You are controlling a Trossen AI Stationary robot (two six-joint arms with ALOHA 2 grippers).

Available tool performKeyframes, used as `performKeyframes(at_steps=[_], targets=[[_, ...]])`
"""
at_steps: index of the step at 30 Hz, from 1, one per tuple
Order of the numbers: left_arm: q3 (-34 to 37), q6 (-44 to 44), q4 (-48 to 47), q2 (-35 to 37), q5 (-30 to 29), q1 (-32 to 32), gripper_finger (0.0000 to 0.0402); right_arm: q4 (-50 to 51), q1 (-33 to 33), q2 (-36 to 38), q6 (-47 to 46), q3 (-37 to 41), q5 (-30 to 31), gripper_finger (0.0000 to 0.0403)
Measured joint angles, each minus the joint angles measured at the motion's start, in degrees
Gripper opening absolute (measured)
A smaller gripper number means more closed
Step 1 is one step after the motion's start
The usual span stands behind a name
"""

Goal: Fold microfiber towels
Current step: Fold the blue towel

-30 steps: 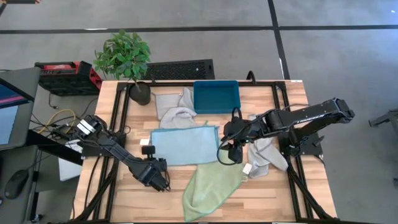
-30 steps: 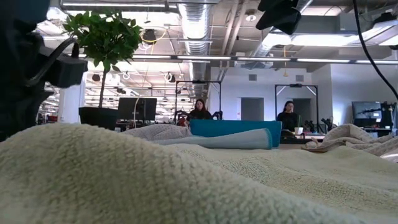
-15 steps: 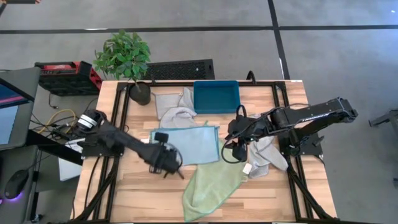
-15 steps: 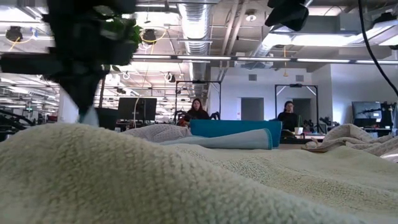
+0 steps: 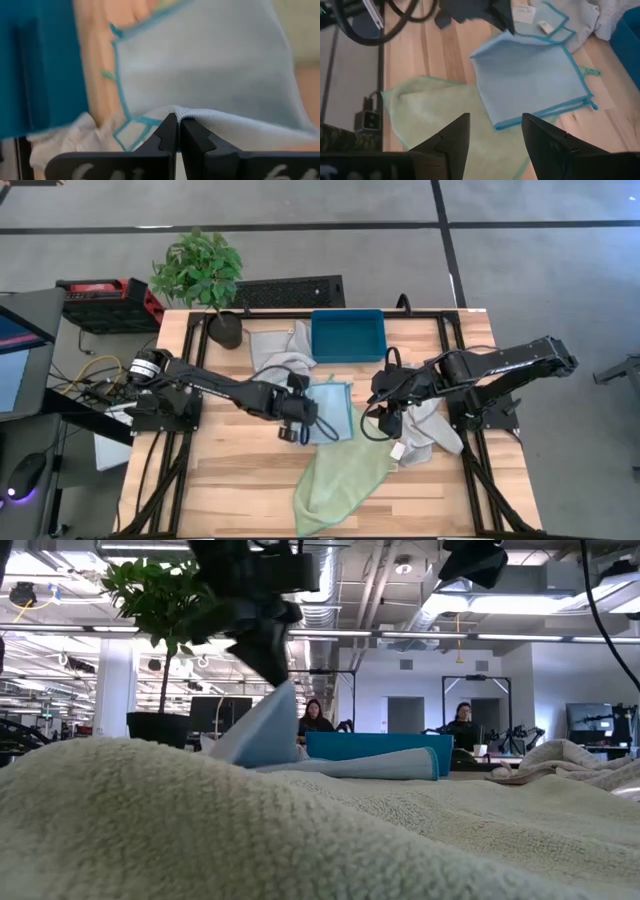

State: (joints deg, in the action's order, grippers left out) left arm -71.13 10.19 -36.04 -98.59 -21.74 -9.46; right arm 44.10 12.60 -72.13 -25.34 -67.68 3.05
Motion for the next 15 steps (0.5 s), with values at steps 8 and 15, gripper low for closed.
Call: performKeyframes(at_steps=[8,15], targets=[[0.0,-0.1,10.7,0.0,0.1,3.7,0.0,1.1,0.0,1.6,-0.2,0.0,0.0,0.0202],[0.0,2.8,19.7,-2.1,3.4,3.6,0.0,1.0,0.0,3.2,-0.2,0.0,1.2,0.0202]])
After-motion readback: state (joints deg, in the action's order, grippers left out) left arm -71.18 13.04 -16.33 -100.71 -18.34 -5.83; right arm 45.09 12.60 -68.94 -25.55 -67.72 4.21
